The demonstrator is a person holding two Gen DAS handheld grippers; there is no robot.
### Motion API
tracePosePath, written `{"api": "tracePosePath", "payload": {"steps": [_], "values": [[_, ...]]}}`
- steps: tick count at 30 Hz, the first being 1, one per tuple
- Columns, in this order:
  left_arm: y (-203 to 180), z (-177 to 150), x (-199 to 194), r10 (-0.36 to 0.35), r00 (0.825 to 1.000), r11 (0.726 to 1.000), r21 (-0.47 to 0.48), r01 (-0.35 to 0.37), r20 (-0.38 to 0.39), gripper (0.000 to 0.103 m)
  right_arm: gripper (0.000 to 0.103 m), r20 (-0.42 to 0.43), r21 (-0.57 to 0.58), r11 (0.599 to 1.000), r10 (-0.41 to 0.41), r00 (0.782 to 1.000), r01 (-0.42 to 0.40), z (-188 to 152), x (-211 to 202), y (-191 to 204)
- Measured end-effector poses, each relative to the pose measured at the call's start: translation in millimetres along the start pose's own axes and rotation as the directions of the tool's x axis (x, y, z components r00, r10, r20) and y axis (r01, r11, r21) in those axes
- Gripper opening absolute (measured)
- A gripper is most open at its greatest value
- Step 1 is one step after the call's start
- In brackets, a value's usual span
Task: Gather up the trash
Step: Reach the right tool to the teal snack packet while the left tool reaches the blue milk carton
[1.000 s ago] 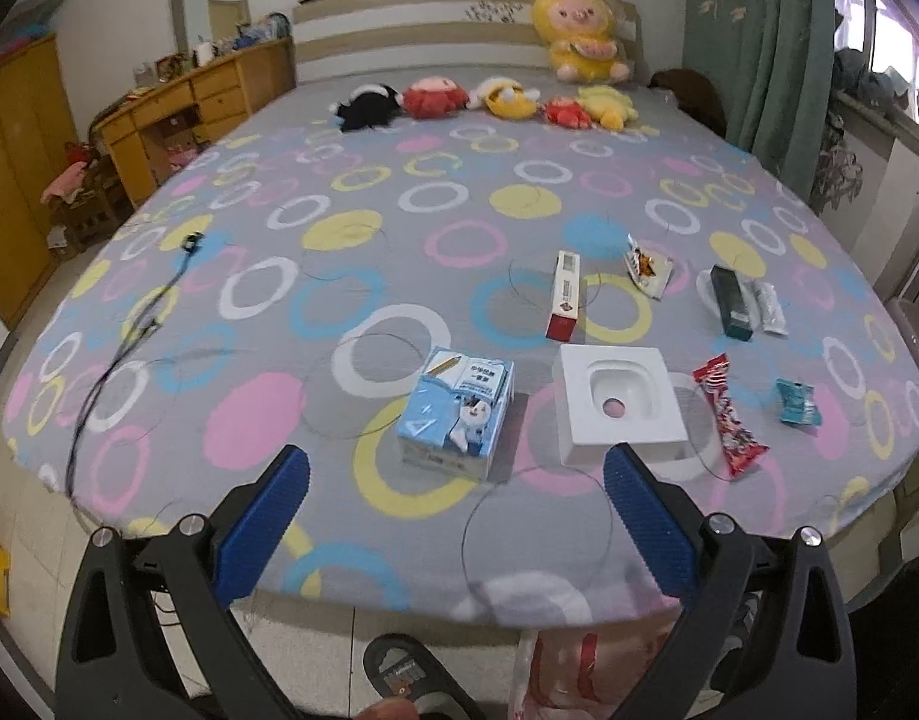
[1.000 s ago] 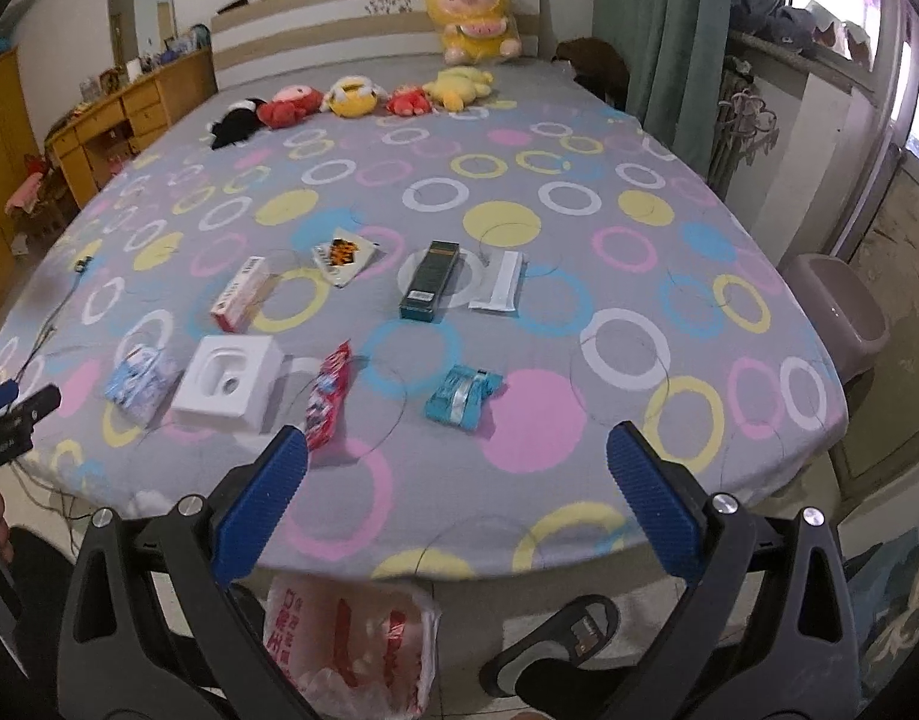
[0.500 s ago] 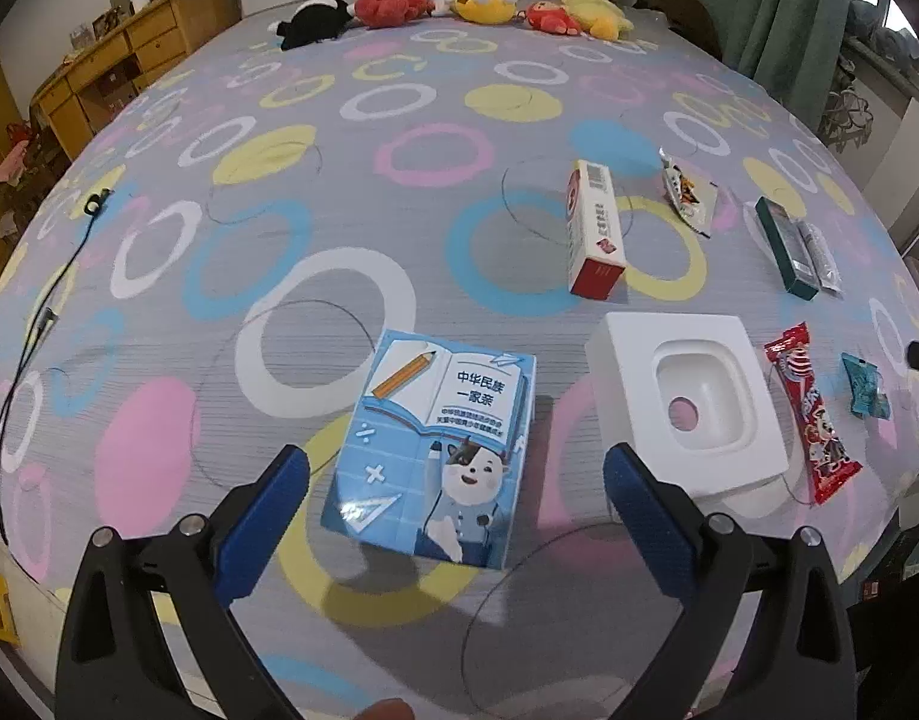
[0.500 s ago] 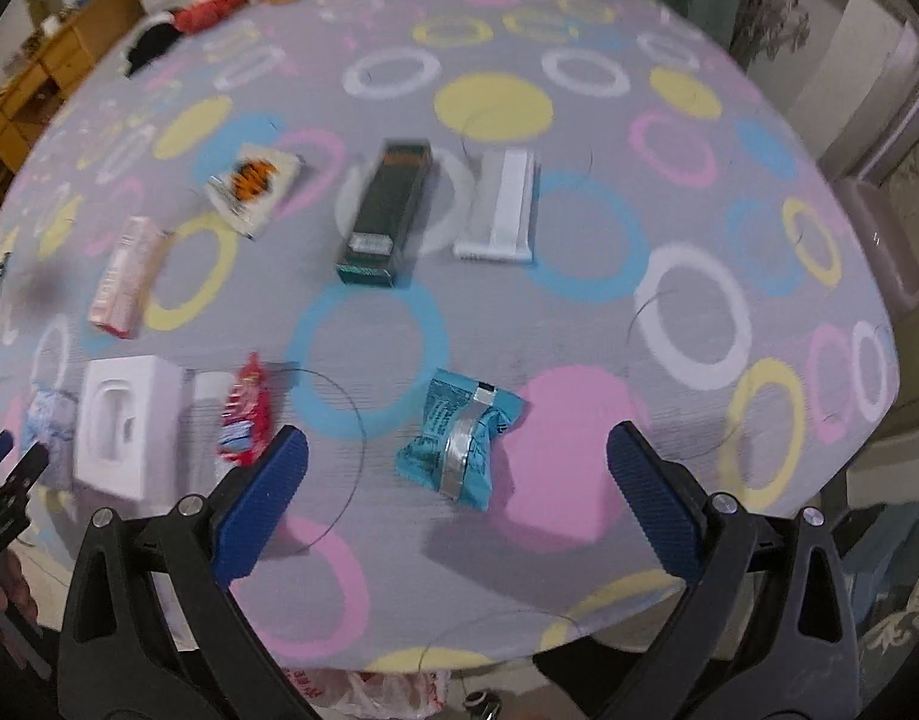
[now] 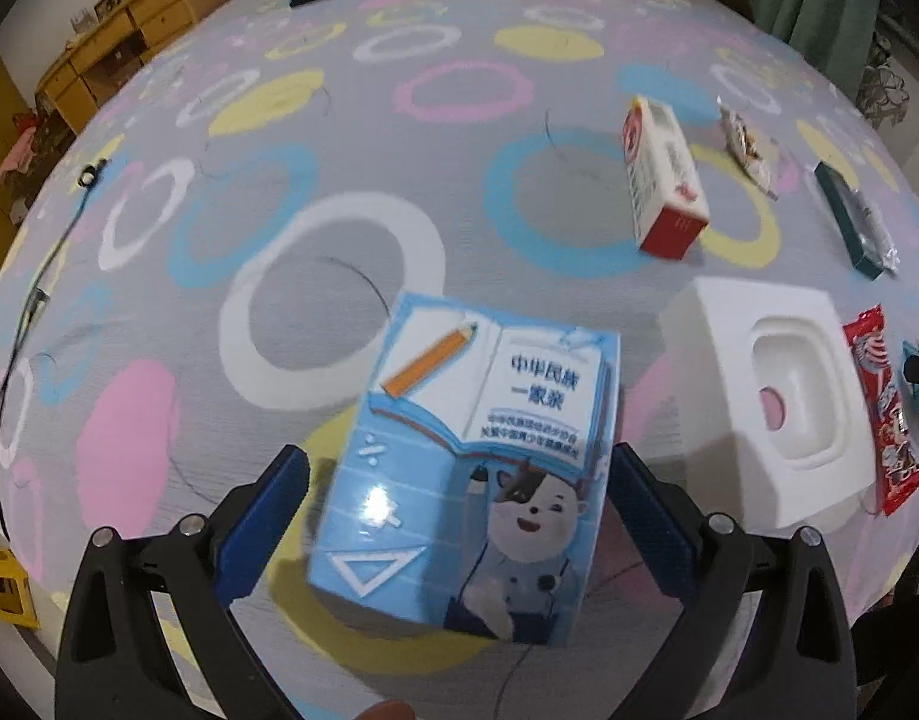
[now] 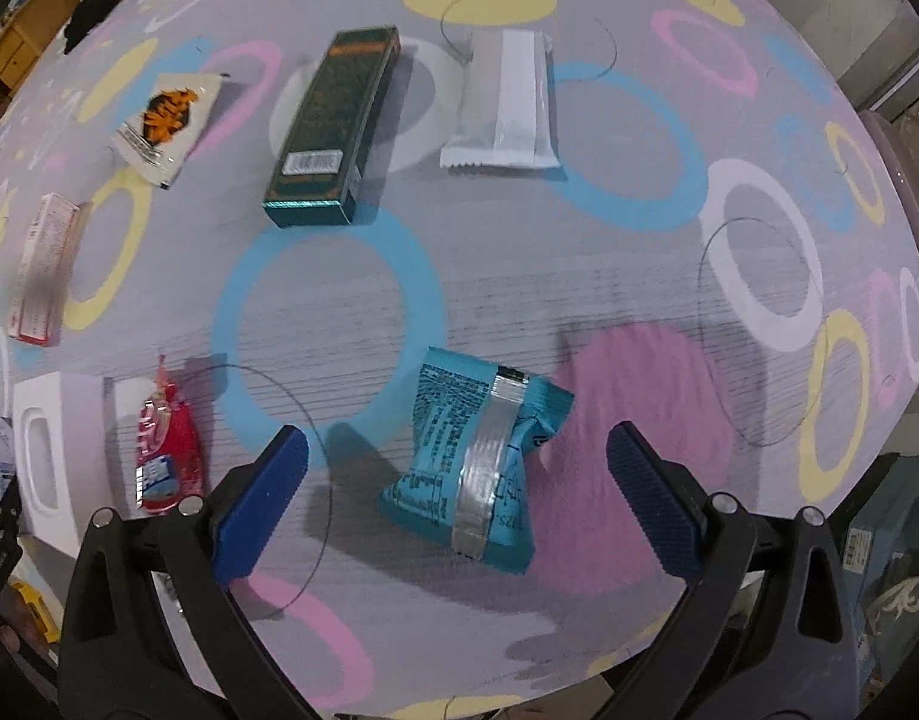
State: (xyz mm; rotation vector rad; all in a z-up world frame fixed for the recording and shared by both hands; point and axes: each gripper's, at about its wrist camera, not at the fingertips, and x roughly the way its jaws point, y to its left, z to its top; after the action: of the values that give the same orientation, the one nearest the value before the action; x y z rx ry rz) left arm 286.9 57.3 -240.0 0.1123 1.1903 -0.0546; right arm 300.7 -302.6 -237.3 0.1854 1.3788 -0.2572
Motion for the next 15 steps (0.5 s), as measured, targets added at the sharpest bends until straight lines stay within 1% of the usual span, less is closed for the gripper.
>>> {"api": "tracePosePath", "payload": {"steps": [3,6,7,8,9,10,11,12,13,14,15], "values": [[-1.7,-0.8,1.8,0.006,1.000,1.000,0.006,-0.006,-0.002,0.096,0.098,-0.028,0.038,0.999,0.017,0.999,-0.016,3.5,11.9,-2.9],[2.7,1.0,1.6,-0.004,1.000,1.000,-0.021,0.004,0.002,0.095,0.097,-0.029,0.033,0.999,0.004,1.000,-0.003,6.8,15.7,-1.5],[4.6,0.7,1.3,-0.006,1.000,1.000,-0.030,0.006,0.005,0.086,0.096,-0.024,0.029,1.000,0.001,1.000,0.000,7.2,16.4,-1.8],[5.4,1.3,0.7,-0.016,1.000,0.999,-0.037,0.016,0.008,0.078,0.092,-0.019,0.031,1.000,-0.003,1.000,0.004,9.5,17.7,-0.3],[5.4,1.6,-0.1,-0.026,1.000,0.999,-0.040,0.026,0.013,0.076,0.085,-0.015,0.043,0.999,-0.009,1.000,0.010,10.2,17.5,-2.2],[5.6,2.7,-0.3,-0.025,1.000,0.999,-0.037,0.026,0.016,0.073,0.082,-0.009,0.052,0.999,-0.013,1.000,0.014,11.8,17.0,-4.4],[4.3,3.3,-1.1,-0.022,1.000,0.999,-0.030,0.023,0.019,0.070,0.076,-0.005,0.054,0.998,-0.017,1.000,0.017,9.9,19.6,-2.6],[3.6,3.5,-1.8,-0.027,0.999,0.999,-0.024,0.027,0.023,0.068,0.068,-0.002,0.052,0.998,-0.021,1.000,0.021,10.8,18.5,-3.0],[1.7,3.8,-1.9,-0.029,0.999,0.999,-0.025,0.030,0.025,0.066,0.064,-0.001,0.049,0.999,-0.023,1.000,0.023,11.6,17.5,-2.8],[0.3,2.8,-2.7,-0.032,0.999,0.999,-0.025,0.032,0.026,0.066,0.052,0.001,0.046,0.999,-0.023,1.000,0.023,12.7,16.3,-3.2],[0.6,3.2,-2.9,-0.035,0.999,0.999,-0.027,0.035,0.027,0.066,0.041,0.004,0.045,0.999,-0.025,1.000,0.024,14.0,15.0,-4.4]]}}
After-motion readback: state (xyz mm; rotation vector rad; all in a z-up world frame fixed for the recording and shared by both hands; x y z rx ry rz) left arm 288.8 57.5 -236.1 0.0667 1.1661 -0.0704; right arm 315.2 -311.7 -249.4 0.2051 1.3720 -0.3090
